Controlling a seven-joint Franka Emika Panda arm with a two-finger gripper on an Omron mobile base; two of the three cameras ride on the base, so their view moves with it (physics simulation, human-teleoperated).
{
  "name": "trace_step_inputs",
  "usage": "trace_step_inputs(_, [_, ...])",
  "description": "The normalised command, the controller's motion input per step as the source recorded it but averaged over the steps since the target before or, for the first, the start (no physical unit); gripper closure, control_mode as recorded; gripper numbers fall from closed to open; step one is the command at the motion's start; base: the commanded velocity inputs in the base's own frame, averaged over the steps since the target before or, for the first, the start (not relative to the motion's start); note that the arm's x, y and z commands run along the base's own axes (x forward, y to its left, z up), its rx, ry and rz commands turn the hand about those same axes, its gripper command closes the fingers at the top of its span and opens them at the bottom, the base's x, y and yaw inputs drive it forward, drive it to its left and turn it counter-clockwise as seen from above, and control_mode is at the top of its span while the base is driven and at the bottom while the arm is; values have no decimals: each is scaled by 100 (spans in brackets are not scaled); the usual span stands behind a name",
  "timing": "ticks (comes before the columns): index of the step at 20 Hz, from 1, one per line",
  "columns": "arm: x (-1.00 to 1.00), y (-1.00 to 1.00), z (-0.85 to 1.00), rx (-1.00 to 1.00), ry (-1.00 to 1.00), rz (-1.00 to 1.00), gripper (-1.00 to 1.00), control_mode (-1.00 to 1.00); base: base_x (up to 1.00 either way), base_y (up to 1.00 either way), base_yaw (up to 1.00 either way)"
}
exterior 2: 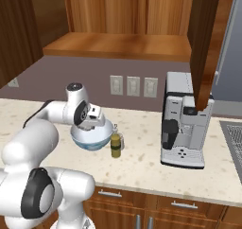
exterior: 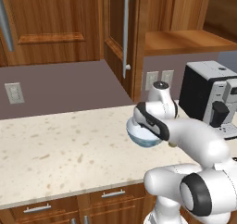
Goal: Retrieve the bottle and the shaker from the cabinet and place them next to the mixing bowl on the counter. Then add garlic from the fridge to the mixing bowl.
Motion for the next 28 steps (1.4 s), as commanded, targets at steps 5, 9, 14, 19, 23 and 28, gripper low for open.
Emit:
trace_step_inputs(5, [5, 0, -38, 0, 1, 0, 100, -100, 0, 0, 0])
trace_step_inputs(9, [1, 0, -50, 0, 0, 0, 100, -100, 0, 0, 0])
trace_step_inputs(14, [3, 0, -26, 0, 0, 0, 100, -100, 0, 0, 0])
trace_step_inputs(19, [0, 0, 0, 0, 0, 0, -100, -100, 0, 0, 0])
trace_step_inputs(23, [0, -3, 2, 0, 0, 0, -100, -100, 0, 0, 0])
trace_step_inputs(28, [-1, -4, 28, 0, 0, 0, -100, -100, 0, 0, 0])
